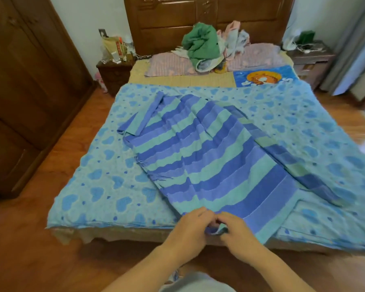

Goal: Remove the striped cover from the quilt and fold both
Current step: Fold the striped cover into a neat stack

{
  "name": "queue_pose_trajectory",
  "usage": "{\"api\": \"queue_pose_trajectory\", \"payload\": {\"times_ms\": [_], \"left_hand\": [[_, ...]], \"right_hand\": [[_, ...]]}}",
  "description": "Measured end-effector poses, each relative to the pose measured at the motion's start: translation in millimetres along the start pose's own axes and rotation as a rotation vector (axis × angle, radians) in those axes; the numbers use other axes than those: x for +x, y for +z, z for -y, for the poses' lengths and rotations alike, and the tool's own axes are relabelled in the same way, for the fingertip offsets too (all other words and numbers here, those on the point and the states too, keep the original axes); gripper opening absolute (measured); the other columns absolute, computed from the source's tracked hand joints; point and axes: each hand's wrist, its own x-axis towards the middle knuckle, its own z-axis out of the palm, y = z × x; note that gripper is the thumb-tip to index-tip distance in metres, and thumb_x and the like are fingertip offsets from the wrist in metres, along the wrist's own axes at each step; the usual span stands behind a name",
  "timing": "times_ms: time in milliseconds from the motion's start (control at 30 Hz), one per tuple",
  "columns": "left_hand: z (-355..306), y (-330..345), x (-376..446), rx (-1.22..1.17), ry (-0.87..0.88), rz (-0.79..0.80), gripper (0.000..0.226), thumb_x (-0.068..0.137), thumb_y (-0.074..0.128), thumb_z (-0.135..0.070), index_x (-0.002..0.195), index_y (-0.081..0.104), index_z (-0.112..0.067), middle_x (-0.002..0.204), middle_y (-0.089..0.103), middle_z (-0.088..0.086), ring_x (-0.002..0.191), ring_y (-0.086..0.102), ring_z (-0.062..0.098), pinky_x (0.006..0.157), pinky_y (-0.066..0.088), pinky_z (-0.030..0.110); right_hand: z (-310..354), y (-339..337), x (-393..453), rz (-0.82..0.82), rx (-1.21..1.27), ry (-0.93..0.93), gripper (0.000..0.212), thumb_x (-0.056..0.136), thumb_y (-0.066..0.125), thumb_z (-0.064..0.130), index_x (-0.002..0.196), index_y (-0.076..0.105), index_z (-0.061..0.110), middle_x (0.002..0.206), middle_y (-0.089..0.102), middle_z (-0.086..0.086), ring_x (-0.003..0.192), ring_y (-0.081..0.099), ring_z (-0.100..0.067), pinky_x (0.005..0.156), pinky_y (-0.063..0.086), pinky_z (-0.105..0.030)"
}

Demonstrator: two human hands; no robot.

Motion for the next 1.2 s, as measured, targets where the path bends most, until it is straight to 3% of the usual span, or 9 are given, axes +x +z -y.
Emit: {"api": "queue_pose_trajectory", "payload": {"times_ms": [167,367,533,700,800,867,1000,1133,1200], "left_hand": [[3.8,2.3,6.5,-0.134,-0.058,-0.058,0.036,0.076,0.054,-0.009,0.104,0.052,-0.033,0.101,0.049,-0.021,0.096,0.053,0.002,0.087,0.046,0.021],[22.7,-13.3,54.0,0.007,-0.128,-0.135,0.021,0.084,0.057,-0.013,0.102,0.068,-0.019,0.100,0.065,-0.005,0.097,0.059,0.017,0.088,0.048,0.038],[41.4,-28.6,83.0,0.261,-0.134,-0.127,0.008,0.091,0.059,-0.017,0.086,0.064,-0.019,0.083,0.066,0.006,0.086,0.061,0.034,0.069,0.039,0.038],[11.7,-28.3,88.8,0.055,-0.081,-0.117,0.021,0.102,0.051,-0.028,0.084,0.052,-0.019,0.078,0.053,-0.004,0.076,0.051,0.024,0.065,0.039,0.039],[-24.6,-37.6,91.2,-0.022,0.066,-0.079,0.019,0.102,0.051,-0.029,0.086,0.051,-0.020,0.078,0.050,-0.006,0.073,0.048,0.013,0.065,0.040,0.034],[-47.6,-48.9,91.1,0.005,0.164,-0.002,0.017,0.101,0.049,-0.032,0.088,0.053,-0.023,0.079,0.053,-0.007,0.073,0.049,0.010,0.064,0.043,0.034],[-63.1,-65.4,97.0,-0.055,0.204,0.051,0.017,0.099,0.053,-0.022,0.107,0.067,-0.029,0.099,0.067,-0.011,0.089,0.061,0.008,0.076,0.050,0.031],[-29.0,-81.2,102.6,-0.198,0.152,-0.013,0.006,0.092,0.061,-0.026,0.092,0.065,-0.031,0.087,0.063,-0.012,0.082,0.059,0.007,0.071,0.048,0.028],[3.2,-84.1,105.5,-0.143,0.158,-0.009,0.007,0.091,0.064,-0.031,0.094,0.060,-0.035,0.086,0.058,-0.016,0.081,0.056,0.004,0.069,0.047,0.025]], "right_hand": [[15.4,-31.1,-21.8,-0.072,-0.213,-0.104,0.057,0.066,0.047,0.009,0.115,0.071,0.026,0.095,0.064,0.007,0.090,0.059,-0.009,0.084,0.046,-0.024],[67.1,-108.2,-53.9,-0.430,-0.253,-0.228,0.030,0.082,0.070,-0.005,0.099,0.077,0.019,0.086,0.071,0.019,0.082,0.065,0.003,0.073,0.044,-0.011],[74.3,-175.6,-84.2,-1.070,0.026,-0.232,0.016,0.089,0.057,0.029,0.088,0.072,0.025,0.084,0.069,0.022,0.077,0.060,0.012,0.070,0.042,-0.005],[35.9,-239.2,-86.1,-1.407,0.319,0.081,0.041,0.080,0.052,0.065,0.090,0.071,0.030,0.091,0.065,-0.003,0.086,0.058,-0.023,0.079,0.046,-0.045],[36.8,-238.0,-71.6,-1.301,0.409,0.019,0.026,0.089,0.057,0.054,0.077,0.070,0.035,0.066,0.057,0.009,0.065,0.054,-0.012,0.067,0.047,-0.035],[46.6,-217.2,-54.3,-0.973,0.318,-0.056,0.017,0.086,0.054,0.037,0.090,0.070,0.033,0.055,0.049,0.008,0.046,0.044,-0.007,0.051,0.044,-0.027],[61.8,-142.7,-12.8,-0.203,-0.236,-0.004,0.060,0.076,0.064,0.060,0.133,0.045,0.057,0.118,0.060,0.034,0.095,0.060,0.013,0.077,0.046,-0.007],[63.8,-126.3,11.9,-0.190,-0.579,0.027,0.018,0.089,0.060,0.024,0.104,0.067,0.033,0.093,0.072,0.010,0.085,0.065,-0.012,0.072,0.049,-0.035],[75.7,-141.0,12.5,-0.264,-0.522,-0.016,0.033,0.084,0.058,0.007,0.098,0.068,0.036,0.088,0.070,0.018,0.079,0.064,-0.005,0.070,0.046,-0.029]]}}
